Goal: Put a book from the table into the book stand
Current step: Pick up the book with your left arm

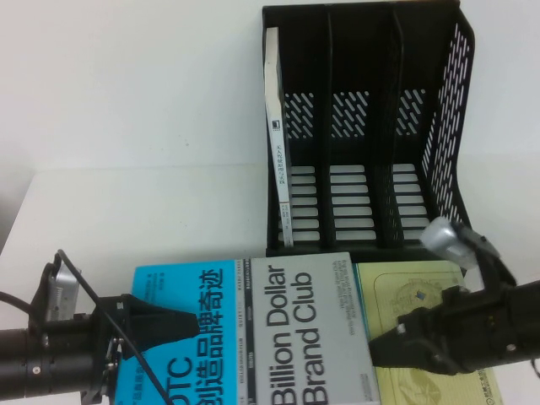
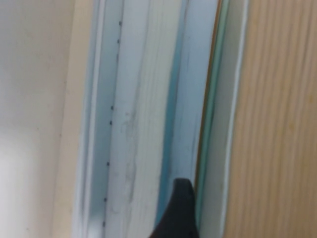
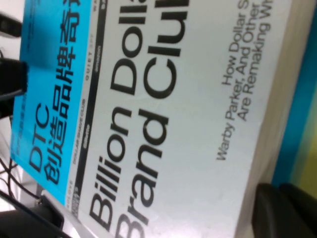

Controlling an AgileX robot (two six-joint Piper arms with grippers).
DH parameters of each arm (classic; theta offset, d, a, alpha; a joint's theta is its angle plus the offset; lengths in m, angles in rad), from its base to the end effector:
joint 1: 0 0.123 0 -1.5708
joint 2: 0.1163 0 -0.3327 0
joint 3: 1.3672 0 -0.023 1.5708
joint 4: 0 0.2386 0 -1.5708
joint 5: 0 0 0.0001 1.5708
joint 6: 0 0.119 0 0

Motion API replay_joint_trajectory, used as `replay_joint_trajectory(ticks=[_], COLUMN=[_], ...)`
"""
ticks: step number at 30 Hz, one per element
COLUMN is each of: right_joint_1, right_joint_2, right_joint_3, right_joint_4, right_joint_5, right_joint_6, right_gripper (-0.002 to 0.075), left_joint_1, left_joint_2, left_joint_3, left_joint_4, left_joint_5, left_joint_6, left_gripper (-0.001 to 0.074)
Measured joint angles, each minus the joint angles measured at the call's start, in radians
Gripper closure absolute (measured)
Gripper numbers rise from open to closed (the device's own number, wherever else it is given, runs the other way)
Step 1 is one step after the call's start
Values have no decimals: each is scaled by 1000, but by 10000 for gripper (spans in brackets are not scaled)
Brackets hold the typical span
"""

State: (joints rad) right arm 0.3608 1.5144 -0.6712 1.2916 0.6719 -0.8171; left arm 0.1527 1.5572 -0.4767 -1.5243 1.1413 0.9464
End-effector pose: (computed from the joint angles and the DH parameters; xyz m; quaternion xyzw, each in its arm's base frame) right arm 0.2209 0.1595 0.2295 -0.0741 0.9085 0.3839 0.1477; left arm 0.2205 -0.0755 0.2224 -0.1472 0.8150 -0.5511 0.1016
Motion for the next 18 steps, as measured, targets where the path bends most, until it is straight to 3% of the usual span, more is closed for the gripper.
replay_joint_trajectory(ticks=[5, 10, 13, 15, 18], right_joint_1=[77, 94, 94, 94, 84], right_joint_2=[0, 0, 0, 0, -2], right_joint_3=[0, 0, 0, 0, 0], right_joint_4=[54, 62, 55, 47, 29], right_joint_5=[-66, -85, -85, -87, -79], right_joint_6=[-51, -60, -61, -61, -61], right_gripper=[729, 729, 729, 729, 729], left_joint_1=[0, 0, 0, 2, 2], left_joint_2=[0, 0, 0, 0, 0], left_joint_3=[0, 0, 0, 0, 0], left_joint_4=[4, 0, 0, 0, -24], left_joint_5=[-16, -24, -32, -41, -38], left_joint_6=[26, 41, 47, 47, 61], left_gripper=[141, 150, 233, 354, 375])
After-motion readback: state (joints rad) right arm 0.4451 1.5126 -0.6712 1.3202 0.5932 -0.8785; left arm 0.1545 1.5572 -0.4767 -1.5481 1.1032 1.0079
